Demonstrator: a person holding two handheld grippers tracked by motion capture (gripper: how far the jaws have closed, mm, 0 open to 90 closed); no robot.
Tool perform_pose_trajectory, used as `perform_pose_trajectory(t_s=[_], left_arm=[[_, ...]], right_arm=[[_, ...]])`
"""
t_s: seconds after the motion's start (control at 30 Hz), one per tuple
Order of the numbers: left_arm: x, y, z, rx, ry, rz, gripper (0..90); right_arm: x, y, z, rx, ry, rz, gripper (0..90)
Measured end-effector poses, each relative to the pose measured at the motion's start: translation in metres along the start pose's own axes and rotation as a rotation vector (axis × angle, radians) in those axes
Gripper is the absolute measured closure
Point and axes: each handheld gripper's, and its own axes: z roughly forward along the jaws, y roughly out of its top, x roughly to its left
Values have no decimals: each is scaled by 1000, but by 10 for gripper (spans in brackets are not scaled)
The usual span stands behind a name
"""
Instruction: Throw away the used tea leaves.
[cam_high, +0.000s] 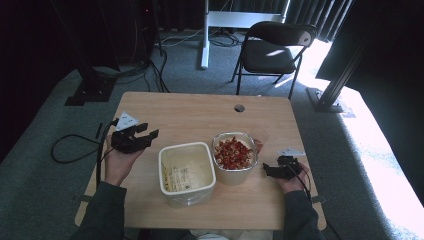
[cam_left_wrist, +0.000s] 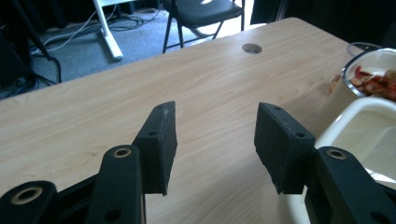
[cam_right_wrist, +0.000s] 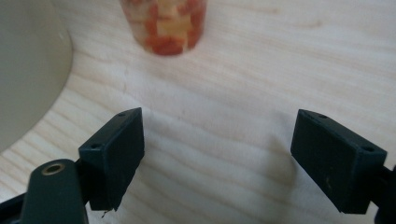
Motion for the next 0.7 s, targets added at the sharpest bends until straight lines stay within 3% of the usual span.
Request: perform_pose_trajectory(t_s=[0.37,0.47,0.7], left_arm=[[10,-26,16,30,16,-26,496],[11,-29,19,40,16,-28,496],[9,-33,25,60,9,-22,487]], right_arm=[[10,27,-11,-120,96,-69,154],[8,37,-11,-146,135,-73,154],[-1,53,0,-185,180,-110,210]])
